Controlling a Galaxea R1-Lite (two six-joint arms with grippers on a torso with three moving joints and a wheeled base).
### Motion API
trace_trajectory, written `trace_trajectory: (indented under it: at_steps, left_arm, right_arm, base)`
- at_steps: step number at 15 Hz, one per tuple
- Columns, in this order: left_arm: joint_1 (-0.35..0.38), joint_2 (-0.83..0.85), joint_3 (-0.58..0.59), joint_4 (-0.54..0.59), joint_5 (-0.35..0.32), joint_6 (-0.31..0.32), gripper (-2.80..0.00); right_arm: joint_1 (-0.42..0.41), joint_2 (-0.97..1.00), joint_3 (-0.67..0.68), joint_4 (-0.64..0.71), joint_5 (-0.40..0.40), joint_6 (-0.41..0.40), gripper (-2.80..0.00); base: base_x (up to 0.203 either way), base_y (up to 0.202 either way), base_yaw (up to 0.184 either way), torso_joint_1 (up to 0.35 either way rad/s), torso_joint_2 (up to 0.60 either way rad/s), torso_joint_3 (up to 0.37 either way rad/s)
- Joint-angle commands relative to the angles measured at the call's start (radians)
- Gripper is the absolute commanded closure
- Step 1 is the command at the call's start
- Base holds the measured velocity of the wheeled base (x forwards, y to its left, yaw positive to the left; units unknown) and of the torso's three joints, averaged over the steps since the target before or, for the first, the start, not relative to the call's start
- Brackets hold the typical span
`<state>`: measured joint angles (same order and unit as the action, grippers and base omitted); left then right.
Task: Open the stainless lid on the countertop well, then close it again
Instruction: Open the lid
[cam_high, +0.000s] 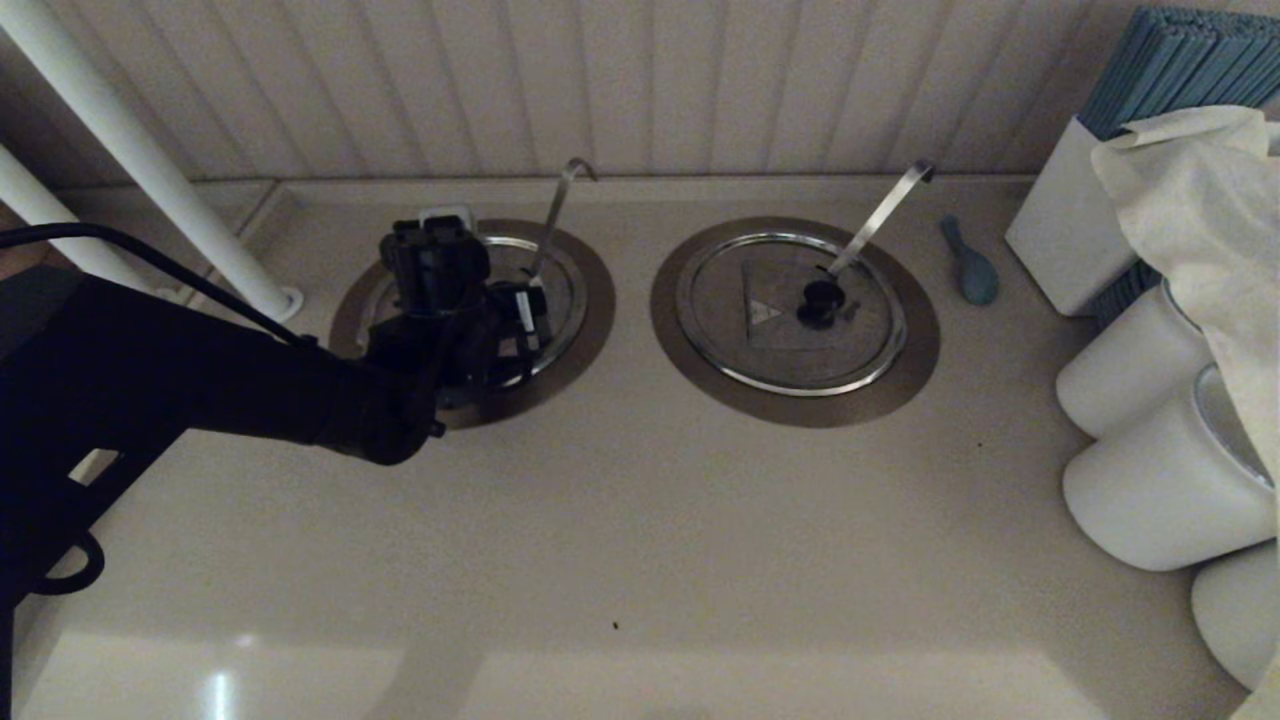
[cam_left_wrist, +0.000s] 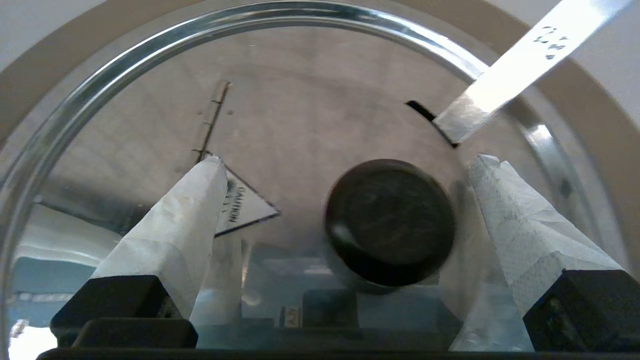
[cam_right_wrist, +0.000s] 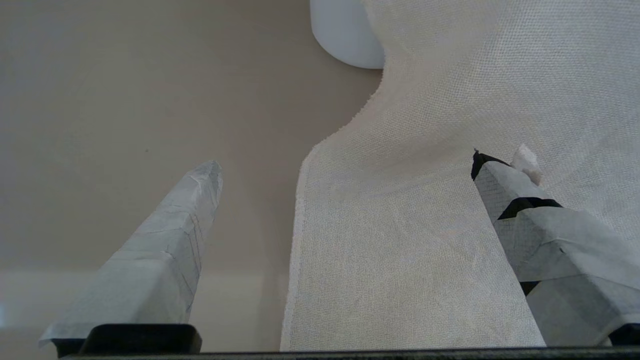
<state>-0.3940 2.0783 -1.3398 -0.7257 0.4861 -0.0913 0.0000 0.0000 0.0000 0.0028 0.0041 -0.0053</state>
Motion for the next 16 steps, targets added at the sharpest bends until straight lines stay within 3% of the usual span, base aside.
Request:
trace_trajectory:
  at_steps: [1,12,16]
  left_arm:
    - [0.006,-0.003,-0.001,-0.004,0.003,-0.001,-2.80]
    - [0.027,-0.054,0.015,-0.004,-0.003,-0.004,-2.80]
    - [-0.005,-0.036,0.040,-0.004,-0.007,-0.008,-2.80]
  right_arm:
    - [0.000,0.001,0.000,0.000,0.000,-0.001,-2.80]
    - [0.000,0.000,0.000,0.000,0.000,-0.001,-2.80]
    - [0.000,0.002,0.000,0.000,0.000,-0.001,-2.80]
  base:
    - [0.000,0.000,0.000,0.000,0.00,0.000]
    - [0.000,0.000,0.000,0.000,0.00,0.000]
    - [0.000,0.000,0.000,0.000,0.00,0.000]
